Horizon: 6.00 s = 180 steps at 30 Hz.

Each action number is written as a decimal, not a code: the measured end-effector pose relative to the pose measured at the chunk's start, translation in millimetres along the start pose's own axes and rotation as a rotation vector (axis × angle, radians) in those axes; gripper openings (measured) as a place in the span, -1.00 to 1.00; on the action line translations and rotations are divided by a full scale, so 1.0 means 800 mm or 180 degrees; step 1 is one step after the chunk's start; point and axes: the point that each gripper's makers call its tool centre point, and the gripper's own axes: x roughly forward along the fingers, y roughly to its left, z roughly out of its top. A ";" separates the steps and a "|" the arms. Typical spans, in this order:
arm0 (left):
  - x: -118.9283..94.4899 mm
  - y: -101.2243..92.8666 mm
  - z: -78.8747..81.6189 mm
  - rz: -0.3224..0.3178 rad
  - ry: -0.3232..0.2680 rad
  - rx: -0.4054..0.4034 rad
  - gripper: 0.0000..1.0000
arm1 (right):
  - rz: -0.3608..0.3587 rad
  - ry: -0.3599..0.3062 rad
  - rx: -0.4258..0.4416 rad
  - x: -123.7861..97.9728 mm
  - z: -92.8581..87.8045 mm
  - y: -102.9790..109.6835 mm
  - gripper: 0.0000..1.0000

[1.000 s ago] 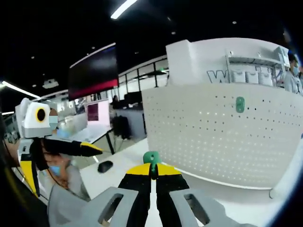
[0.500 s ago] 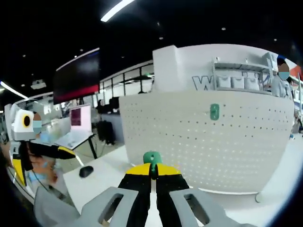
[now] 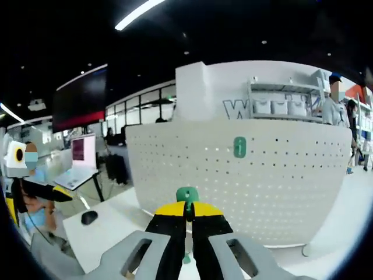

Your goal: Insert the hook assembly into the mounting plate slot until the hook locks in place.

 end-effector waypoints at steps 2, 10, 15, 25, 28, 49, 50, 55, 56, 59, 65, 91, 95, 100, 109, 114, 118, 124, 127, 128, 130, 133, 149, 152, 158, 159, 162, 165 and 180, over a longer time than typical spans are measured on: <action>0.000 0.001 -0.001 0.0006 0.0003 -0.0012 1.00 | -0.0054 -0.0023 -0.0018 0.003 0.003 -0.009 -1.00; 0.000 0.007 -0.003 0.0034 0.0031 -0.0010 1.00 | -0.0213 -0.0090 -0.0033 0.015 0.009 -0.041 -1.00; 0.001 0.010 -0.002 0.0053 0.0038 -0.0011 1.00 | -0.0323 -0.0137 -0.0052 0.021 0.016 -0.063 -1.00; -0.002 0.018 -0.005 0.0120 0.0068 -0.0028 1.00 | -0.0537 -0.0243 -0.0084 0.033 0.031 -0.105 -1.00; -0.002 0.019 -0.004 0.0134 0.0075 -0.0016 1.00 | -0.0586 -0.0263 -0.0111 0.037 0.034 -0.113 -1.00; -0.003 0.031 -0.005 0.0223 0.0114 -0.0024 1.00 | -0.0881 -0.0554 -0.0075 0.067 0.075 -0.164 -1.00; -0.003 0.031 -0.005 0.0229 0.0116 -0.0021 1.00 | -0.0888 -0.0565 -0.0086 0.069 0.077 -0.165 -1.00; -0.003 0.034 -0.005 0.0253 0.0117 -0.0021 1.00 | -0.0910 -0.0611 -0.0101 0.081 0.086 -0.168 -1.00; -0.003 0.035 -0.005 0.0258 0.0119 -0.0022 1.00 | -0.0921 -0.0626 -0.0102 0.082 0.088 -0.169 -1.00; -0.004 0.038 -0.005 0.0284 0.0119 -0.0030 1.00 | -0.0930 -0.0645 -0.0094 0.085 0.091 -0.171 -1.00; -0.004 0.043 -0.005 0.0320 0.0111 -0.0039 1.00 | -0.0992 -0.0656 -0.0081 0.095 0.091 -0.185 -1.00; -0.017 0.060 -0.001 0.0479 0.0031 -0.0070 1.00 | -0.1147 -0.0686 -0.0094 0.101 0.085 -0.194 -1.00; -0.015 0.060 -0.007 0.0470 0.0132 -0.0026 1.00 | -0.1113 -0.0683 -0.0143 0.104 0.086 -0.185 -1.00; -0.018 0.062 0.007 0.0486 -0.0004 -0.0036 1.00 | -0.1122 -0.0671 -0.0141 0.101 0.085 -0.180 -1.00; -0.018 0.064 0.000 0.0467 0.0041 -0.0048 1.00 | -0.1156 -0.0655 -0.0146 0.097 0.084 -0.175 -1.00; -0.014 0.065 0.002 0.0447 0.0044 -0.0029 1.00 | -0.1155 -0.0667 -0.0150 0.096 0.084 -0.171 -1.00; -0.011 0.065 0.001 0.0446 0.0055 -0.0032 1.00 | -0.1152 -0.0678 -0.0130 0.096 0.083 -0.168 -1.00; -0.011 0.063 0.000 0.0450 0.0051 -0.0044 1.00 | -0.1162 -0.0688 -0.0080 0.096 0.081 -0.164 -1.00; -0.013 0.064 -0.001 0.0459 0.0056 -0.0063 1.00 | -0.1165 -0.0676 -0.0040 0.096 0.078 -0.163 -1.00; -0.013 0.064 -0.002 0.0462 0.0067 -0.0061 1.00 | -0.1170 -0.0672 -0.0040 0.096 0.078 -0.163 -1.00; -0.013 0.064 -0.002 0.0462 0.0064 -0.0052 1.00 | -0.1178 -0.0673 -0.0026 0.096 0.077 -0.163 -1.00; -0.013 0.064 -0.001 0.0458 0.0053 -0.0063 1.00 | -0.1193 -0.0670 0.0001 0.096 0.075 -0.163 -1.00; -0.017 0.069 -0.004 0.0503 0.0036 -0.0090 1.00 | -0.1277 -0.0793 0.0063 0.091 0.078 -0.167 -1.00; -0.016 0.069 -0.005 0.0495 0.0035 -0.0101 1.00 | -0.1279 -0.0750 0.0130 0.096 0.075 -0.174 -1.00; -0.014 0.070 -0.002 0.0484 0.0023 -0.0087 1.00 | -0.1298 -0.0671 0.0059 0.101 0.069 -0.175 -1.00; -0.014 0.070 -0.003 0.0486 0.0030 -0.0083 1.00 | -0.1309 -0.0655 0.0053 0.102 0.068 -0.175 -1.00; -0.014 0.071 -0.003 0.0486 0.0031 -0.0089 1.00 | -0.1334 -0.0641 0.0026 0.103 0.067 -0.177 -1.00; -0.015 0.072 -0.005 0.0497 0.0033 -0.0099 1.00 | -0.1335 -0.0644 0.0013 0.104 0.067 -0.179 -1.00; -0.015 0.072 -0.002 0.0485 0.0017 -0.0071 1.00 | -0.1349 -0.0538 -0.0151 0.106 0.079 -0.188 -0.89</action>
